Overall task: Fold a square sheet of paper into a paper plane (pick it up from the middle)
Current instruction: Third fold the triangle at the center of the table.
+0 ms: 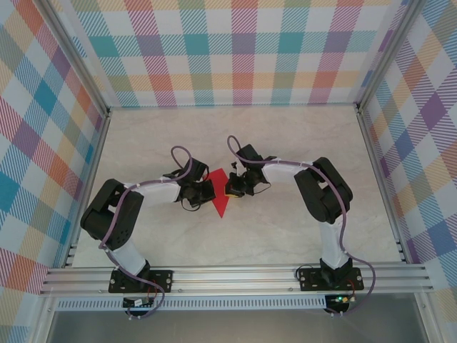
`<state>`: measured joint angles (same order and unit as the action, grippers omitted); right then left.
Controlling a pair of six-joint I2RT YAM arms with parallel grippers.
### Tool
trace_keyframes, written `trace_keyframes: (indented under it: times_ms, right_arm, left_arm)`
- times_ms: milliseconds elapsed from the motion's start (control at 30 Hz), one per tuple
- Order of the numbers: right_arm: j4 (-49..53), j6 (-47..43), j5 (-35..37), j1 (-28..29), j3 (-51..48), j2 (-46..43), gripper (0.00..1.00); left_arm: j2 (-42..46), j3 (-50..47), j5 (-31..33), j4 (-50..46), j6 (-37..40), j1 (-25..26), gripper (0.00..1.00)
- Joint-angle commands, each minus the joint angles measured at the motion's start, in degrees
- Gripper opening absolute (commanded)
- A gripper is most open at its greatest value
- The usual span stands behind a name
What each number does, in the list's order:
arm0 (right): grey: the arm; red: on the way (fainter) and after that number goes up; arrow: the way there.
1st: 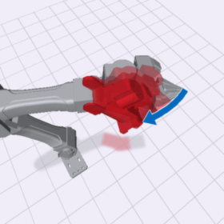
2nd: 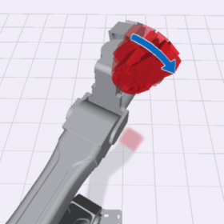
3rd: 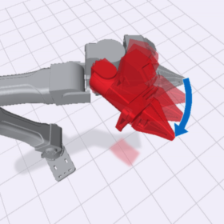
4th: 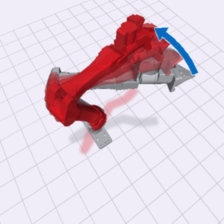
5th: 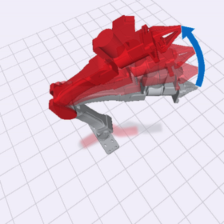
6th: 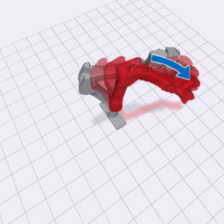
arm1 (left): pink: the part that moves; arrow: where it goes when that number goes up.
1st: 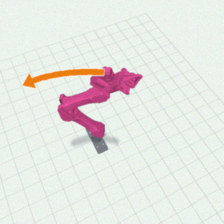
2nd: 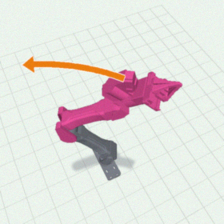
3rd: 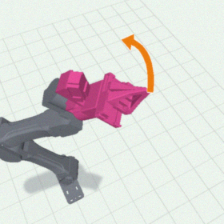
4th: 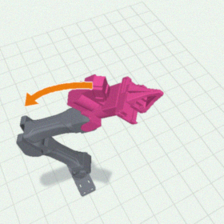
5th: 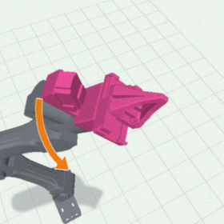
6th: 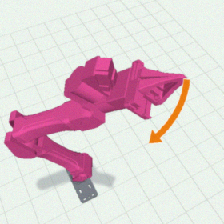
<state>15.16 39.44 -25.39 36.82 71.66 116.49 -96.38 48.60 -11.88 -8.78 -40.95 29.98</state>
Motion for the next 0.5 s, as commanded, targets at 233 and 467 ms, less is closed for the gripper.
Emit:
trace_keyframes:
  times_ms: [233, 467]
  right_arm:
    - [-0.99, 3.79, 2.09, 0.3, -2.49, 0.58, 0.03]
    - [0.32, 6.24, 3.41, 0.26, -2.12, 0.73, 0.03]
  left_arm:
    - [9.18, -0.82, -0.39, -2.19, 0.7, 4.0, 0.21]
    - [7.19, -2.46, -4.46, 1.88, -2.0, 7.94, 0.2]
